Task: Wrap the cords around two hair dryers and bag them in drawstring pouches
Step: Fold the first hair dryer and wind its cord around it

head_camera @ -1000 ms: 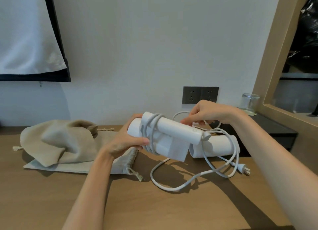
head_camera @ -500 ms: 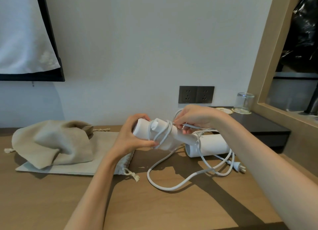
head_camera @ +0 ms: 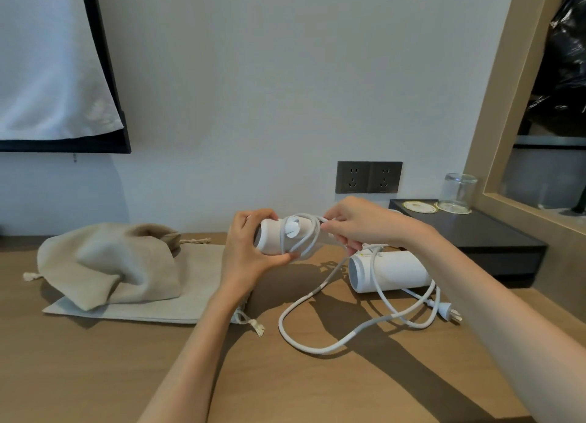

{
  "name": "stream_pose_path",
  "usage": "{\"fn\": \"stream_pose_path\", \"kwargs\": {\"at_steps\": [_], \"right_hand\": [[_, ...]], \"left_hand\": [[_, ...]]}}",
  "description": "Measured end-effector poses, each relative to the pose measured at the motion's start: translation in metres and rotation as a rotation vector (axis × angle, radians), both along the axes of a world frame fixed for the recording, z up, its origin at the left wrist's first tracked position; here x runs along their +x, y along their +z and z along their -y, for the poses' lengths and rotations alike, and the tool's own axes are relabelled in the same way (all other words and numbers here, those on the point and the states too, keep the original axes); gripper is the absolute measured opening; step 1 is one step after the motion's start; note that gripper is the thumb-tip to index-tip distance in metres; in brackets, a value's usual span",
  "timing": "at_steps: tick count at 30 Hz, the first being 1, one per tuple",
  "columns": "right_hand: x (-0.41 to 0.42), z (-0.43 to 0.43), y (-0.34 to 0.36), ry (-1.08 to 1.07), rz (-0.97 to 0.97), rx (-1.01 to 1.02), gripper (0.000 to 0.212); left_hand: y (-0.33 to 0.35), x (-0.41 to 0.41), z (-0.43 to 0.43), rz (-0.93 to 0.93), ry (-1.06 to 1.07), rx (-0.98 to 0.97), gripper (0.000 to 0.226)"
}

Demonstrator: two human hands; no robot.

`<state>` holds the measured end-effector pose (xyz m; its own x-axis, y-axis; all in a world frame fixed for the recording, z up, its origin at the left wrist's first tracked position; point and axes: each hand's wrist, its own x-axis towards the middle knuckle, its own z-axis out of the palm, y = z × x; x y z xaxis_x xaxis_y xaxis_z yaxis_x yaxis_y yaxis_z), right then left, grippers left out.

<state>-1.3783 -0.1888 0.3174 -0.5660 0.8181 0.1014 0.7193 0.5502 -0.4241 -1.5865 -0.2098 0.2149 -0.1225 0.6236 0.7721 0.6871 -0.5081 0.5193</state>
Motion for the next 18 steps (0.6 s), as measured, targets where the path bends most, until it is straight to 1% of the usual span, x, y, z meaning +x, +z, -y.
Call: {"fn": "stream_pose_path", "kwargs": {"at_steps": [1, 3, 5, 9, 12, 13, 14, 18], "right_hand": [[0.002, 0.002, 0.001, 0.013, -0.003, -0.030, 0.032], [0.006, 0.006, 0.002, 0.022, 0.083, 0.006, 0.029], [0.010, 0.006, 0.002, 0.000, 0.149, 0.079, 0.031], [0.019, 0.003, 0.003, -0.049, 0.158, 0.207, 0.032], [0.023, 0.000, 0.009, -0.110, 0.185, 0.393, 0.031], [0.021, 0.001, 0.012, -0.128, 0.171, 0.446, 0.030], [0.019, 0.001, 0.013, -0.129, 0.134, 0.458, 0.030], [-0.002, 0.007, 0.018, 0.023, -0.056, 0.313, 0.030]], "left_hand": [[0.000, 0.001, 0.000, 0.008, 0.001, 0.008, 0.065], [0.002, 0.002, 0.001, 0.039, -0.006, 0.022, 0.066], [0.003, 0.001, 0.001, 0.072, -0.026, 0.035, 0.066], [0.009, -0.003, 0.004, 0.168, -0.041, 0.023, 0.066], [0.014, -0.012, 0.004, 0.235, -0.080, -0.001, 0.067], [0.015, -0.015, 0.004, 0.247, -0.085, 0.005, 0.066], [0.015, -0.016, 0.004, 0.247, -0.075, 0.022, 0.067], [0.016, -0.016, 0.006, 0.142, -0.038, 0.072, 0.067]]}}
